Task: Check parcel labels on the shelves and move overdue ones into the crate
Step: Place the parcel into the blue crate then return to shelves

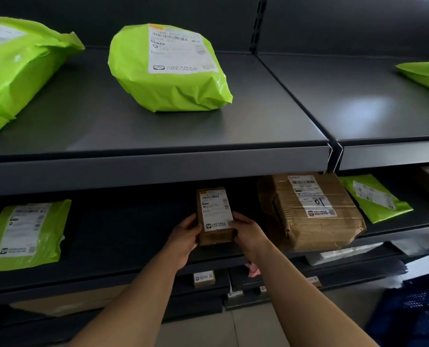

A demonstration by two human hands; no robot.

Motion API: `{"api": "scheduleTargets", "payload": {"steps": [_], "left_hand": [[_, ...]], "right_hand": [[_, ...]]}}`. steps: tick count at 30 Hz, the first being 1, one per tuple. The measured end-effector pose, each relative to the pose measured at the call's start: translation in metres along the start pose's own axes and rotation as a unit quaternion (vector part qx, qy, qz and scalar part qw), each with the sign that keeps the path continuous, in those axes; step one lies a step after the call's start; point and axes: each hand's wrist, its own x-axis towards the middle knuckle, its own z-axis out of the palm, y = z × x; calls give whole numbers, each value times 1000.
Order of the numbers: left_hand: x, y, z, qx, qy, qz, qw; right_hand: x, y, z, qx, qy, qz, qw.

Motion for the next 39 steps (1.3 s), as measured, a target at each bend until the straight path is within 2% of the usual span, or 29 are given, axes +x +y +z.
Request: {"api": "scheduleTargets", "payload": {"steps": [6, 10, 12, 16, 18, 21, 23, 26, 30, 34, 39], "left_hand": [[10, 2, 6, 37, 1, 2, 999], [13, 3, 6, 60, 35, -3, 998], [13, 6, 9, 82, 73, 9, 994], [7, 14, 32, 54, 108, 109, 987], [1, 18, 54, 46, 97, 135, 985], [-4, 19, 94, 60, 36, 120, 990], [-6, 17, 121, 70, -15, 89, 993], [-8, 13, 156, 89, -65, 42, 993], [-5, 7, 195, 45, -58, 13, 997], [7, -2, 212, 8, -20, 19, 1000], [-4, -16, 218, 4, 46, 39, 998]], "right_hand": [[8, -4, 4, -10, 5, 35, 999], [7, -8, 7, -31, 21, 45, 998], [1, -17, 6, -45, 47, 28, 997], [-21, -45, -18, -57, 92, -60, 992], [-35, -59, -38, -67, 108, -124, 984], [-58, -82, -82, -100, 178, -182, 962], [-67, -93, -116, -127, 239, -190, 944], [-62, -94, -169, -182, 292, -136, 929], [-38, -84, -222, -223, 253, -53, 940], [-2, -62, -254, -136, 179, -20, 974], [-18, -64, -264, -85, 142, 2, 986]]}}
